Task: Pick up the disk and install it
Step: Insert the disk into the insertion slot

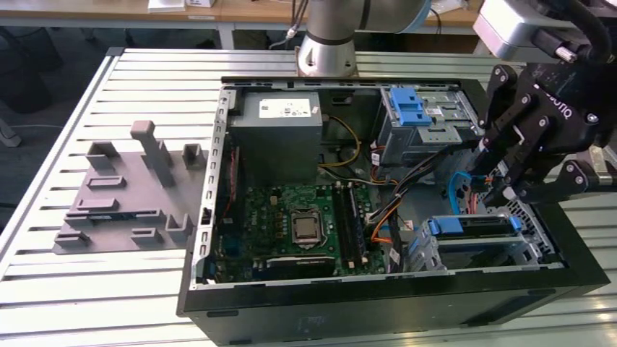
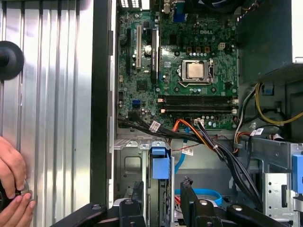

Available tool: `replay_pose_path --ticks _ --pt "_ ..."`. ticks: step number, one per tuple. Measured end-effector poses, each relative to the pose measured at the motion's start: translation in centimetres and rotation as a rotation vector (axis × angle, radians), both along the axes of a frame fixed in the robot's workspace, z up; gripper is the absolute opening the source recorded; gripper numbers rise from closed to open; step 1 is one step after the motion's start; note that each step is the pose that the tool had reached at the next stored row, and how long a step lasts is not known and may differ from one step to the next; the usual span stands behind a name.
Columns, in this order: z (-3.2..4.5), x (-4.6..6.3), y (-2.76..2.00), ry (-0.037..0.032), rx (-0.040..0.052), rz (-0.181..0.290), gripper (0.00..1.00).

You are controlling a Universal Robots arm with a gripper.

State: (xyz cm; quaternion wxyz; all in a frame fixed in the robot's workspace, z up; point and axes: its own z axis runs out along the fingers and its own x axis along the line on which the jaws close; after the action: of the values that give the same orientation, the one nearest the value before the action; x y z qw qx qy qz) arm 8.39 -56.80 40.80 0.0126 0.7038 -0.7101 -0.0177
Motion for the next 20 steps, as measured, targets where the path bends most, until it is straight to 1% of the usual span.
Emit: replay_pose_path --ticks 1,2,4,13,15,18,19,20 --pt "-0.07 0.0 0.00 0.0000 0.0000 0.000 0.44" --pt "-1.52 0.0 0.00 0.0000 0.0000 0.000 0.44" --pt "-1.60 0.0 0.00 0.0000 -0.0001 0.000 0.44" --pt "-1.45 0.0 0.00 0.0000 -0.0001 0.000 0.44" --pt "-1.44 0.0 0.00 -0.0001 -0.0002 0.000 0.42" --pt "-1.43 0.0 0.00 0.0000 -0.0002 0.000 0.24" --pt "-1.42 0.0 0.00 0.0000 -0.0002 0.000 0.24" --pt "-1.42 0.0 0.00 0.0000 -0.0001 0.000 0.18"
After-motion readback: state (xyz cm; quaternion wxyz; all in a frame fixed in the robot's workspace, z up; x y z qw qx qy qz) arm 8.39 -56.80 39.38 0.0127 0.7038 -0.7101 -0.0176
